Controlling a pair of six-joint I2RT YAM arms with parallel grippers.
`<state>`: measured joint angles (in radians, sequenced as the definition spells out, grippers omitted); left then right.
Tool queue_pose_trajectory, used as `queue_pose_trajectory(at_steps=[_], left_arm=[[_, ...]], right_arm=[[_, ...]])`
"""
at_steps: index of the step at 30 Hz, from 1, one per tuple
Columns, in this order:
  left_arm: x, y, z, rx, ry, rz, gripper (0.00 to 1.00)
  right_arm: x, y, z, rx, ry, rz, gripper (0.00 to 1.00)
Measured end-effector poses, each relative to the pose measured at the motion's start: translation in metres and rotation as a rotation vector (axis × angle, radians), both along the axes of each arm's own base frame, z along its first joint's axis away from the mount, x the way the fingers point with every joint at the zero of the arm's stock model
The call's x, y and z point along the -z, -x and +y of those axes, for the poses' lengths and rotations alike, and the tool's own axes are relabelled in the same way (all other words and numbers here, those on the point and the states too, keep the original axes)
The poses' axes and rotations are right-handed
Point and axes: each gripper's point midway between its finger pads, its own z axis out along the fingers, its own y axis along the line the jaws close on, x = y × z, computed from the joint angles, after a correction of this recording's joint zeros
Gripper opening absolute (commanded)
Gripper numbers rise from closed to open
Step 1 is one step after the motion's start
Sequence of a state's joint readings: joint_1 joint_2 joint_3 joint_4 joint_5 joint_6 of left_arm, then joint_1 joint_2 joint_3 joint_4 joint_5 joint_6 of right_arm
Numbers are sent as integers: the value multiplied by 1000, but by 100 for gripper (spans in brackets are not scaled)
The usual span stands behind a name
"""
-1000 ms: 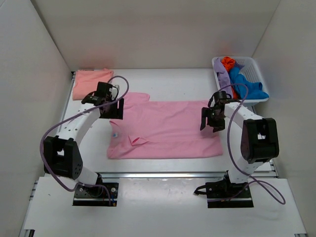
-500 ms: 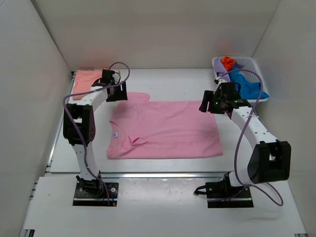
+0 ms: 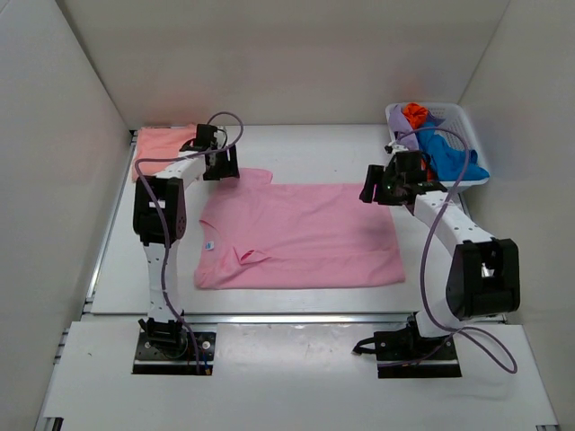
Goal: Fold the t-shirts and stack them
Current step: Grap the side of the flattened tshirt furthest away from the robot with both arms
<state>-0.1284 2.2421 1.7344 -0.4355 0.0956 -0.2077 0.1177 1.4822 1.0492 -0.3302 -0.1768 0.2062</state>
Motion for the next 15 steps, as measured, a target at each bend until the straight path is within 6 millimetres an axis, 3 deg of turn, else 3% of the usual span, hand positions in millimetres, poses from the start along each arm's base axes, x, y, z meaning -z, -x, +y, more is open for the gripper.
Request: queue_pose_trajectory(at_steps=[7,11,12,14,15], left_arm=[[7,-3,0,-14,44,-29,76],[2,-9,-1,-33,108,-45,64],[0,-10,-1,-35,120,-48,56],[-1,-11,0,-47,145,-46,18],[-1,-11,-1,-58,158,-45,12]], right_arm=[[29,-13,0,4,3,39,56],[43,-19,1,10,3,62,56],[46,-21,1,12,5,69,56],[49,-27,0,25,13,74,62],[50,-31,-1,35,16,74,64]])
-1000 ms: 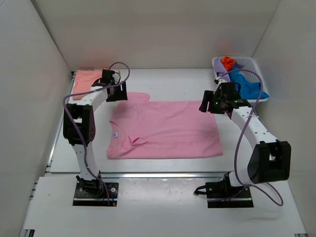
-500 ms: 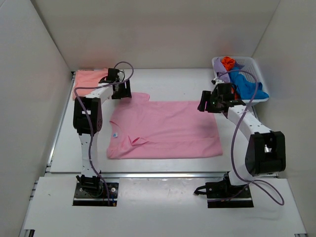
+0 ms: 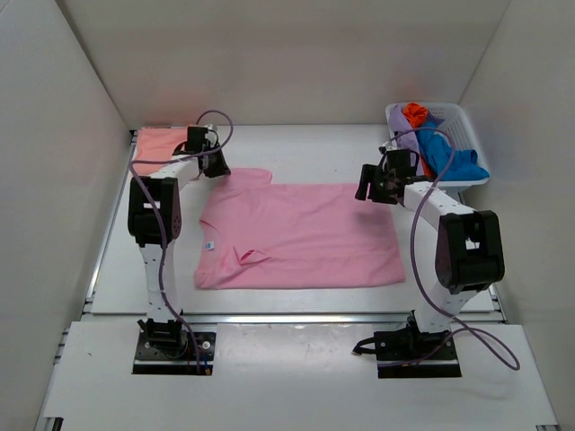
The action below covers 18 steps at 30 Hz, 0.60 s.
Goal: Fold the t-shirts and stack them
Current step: Grap the side of the flattened tshirt furthest away from the robot with both arms
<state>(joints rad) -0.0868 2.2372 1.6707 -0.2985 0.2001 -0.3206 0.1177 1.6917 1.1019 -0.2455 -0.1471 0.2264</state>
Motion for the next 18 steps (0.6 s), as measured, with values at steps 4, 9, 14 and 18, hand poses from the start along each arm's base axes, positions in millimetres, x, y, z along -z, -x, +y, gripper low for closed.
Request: queue_pose_trajectory(at_steps=[4,9,14,18], left_arm=[[5,25,3,-39,38,4,0],[-15,56,4,-55,110,7,0],[-53,44,-4,-25,177,-104,0],[-55,45,-11,-3,198,-108,0]], right_arm=[[-2,-16,-4,51,6,-16,67],[-5,-31,-9,135,14,-40,67],[2,-51,-16,220,30,-44,62],[16,-59,-21,269,55,-21,59]])
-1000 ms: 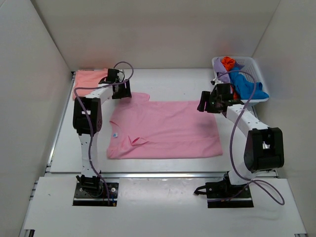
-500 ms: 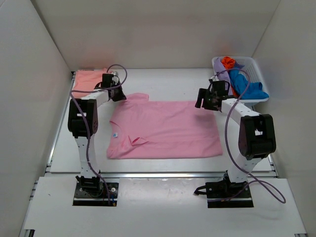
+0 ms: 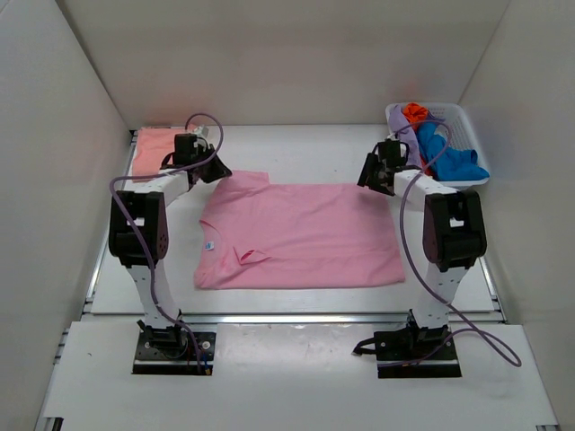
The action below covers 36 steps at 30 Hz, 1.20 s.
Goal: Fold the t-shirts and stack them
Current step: Grap the side of the flattened tshirt furthest away from the robot with both arms
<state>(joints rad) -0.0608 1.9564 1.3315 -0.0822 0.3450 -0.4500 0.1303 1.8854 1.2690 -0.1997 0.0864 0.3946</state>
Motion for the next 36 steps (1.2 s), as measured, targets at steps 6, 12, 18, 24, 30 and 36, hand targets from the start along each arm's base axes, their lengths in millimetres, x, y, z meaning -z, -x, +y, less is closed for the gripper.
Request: queue_pose_trajectory(at_steps=[6,12,18,24,30,36], left_arm=[[13,11,1,7,2,43,0],[26,27,8,-1,2,98,0],[25,35,9,6,16,105,0],[25,36,7,13,24,108,0],[27,39,6,18,32,118,0],[27,40,5,20,34,118,0]], right_arm=[[16,-8,-3,54,35,30,58],[19,-11,-6,86,53,38,58],[26,-26,-9,99,79,44,57],[36,-26,-12,87,106,81,43],[34,-31,-14,73,124,87,15],[33,-33,-15,55,135,88,0]])
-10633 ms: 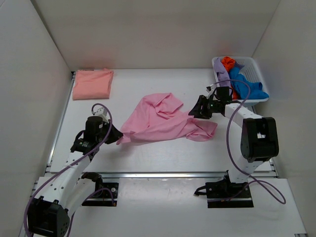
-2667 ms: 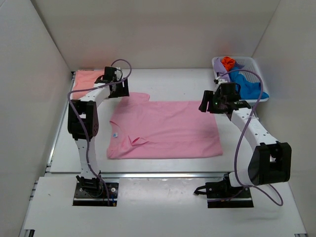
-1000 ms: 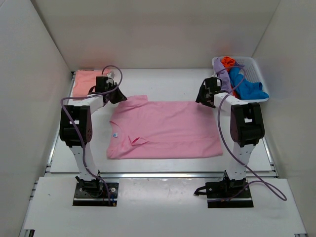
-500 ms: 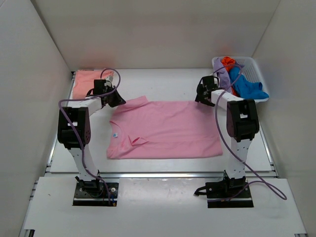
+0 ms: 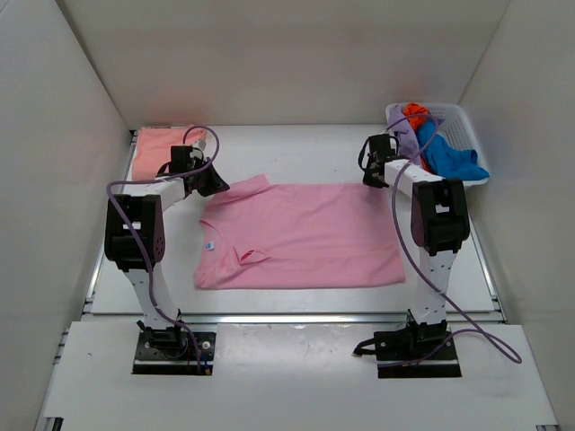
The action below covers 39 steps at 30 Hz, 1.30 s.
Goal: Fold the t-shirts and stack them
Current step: Grap the side of the flattened tshirt furthest away from the robot with both arms
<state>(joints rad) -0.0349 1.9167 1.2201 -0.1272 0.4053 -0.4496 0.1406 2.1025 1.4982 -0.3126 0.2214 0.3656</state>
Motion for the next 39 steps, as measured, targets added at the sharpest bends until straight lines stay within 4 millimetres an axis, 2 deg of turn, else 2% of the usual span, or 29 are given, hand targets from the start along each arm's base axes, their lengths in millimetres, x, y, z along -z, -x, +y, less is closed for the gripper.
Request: queue_pose_trajectory(at_steps=[3,5,8,12,19,22,25,31,35,36,38,39], left_arm=[[0,0,0,0,0,0,0],[0,0,0,0,1,1,0],[0,0,-1,3,2,1,0],[0,0,-1,3,3,1,0],[0,1,-2,3,7,2,0],[0,1,-1,2,8,2,0],[0,0,-1,1,8,3,0],[-1,0,-1,-4,14,6,0],[-1,0,-2,-8,19,9,0],[-1,1,-2,-7,21,10,0],[-1,1,-2,-6,23,10,0],[-1,1,-3,-5,25,10,0]], right_arm=[[-1,-1,-1,-9,6,-3,2],[-1,-1,-1,-14,11,-3,21],[-1,-2,-2,-12,14,-5,36],[-3,-1,-6,6,9,10,43],[-7,-18,-9,23,-2,4,44],[-2,-14,-8,23,-12,24,51],[0,-12,-3,10,-28,37,52],[2,-9,-2,18,-55,52,40],[4,-7,-3,24,-68,59,21],[4,-7,-4,23,-71,61,20],[5,-6,-3,20,-80,63,0],[5,-6,-3,14,-82,65,0]])
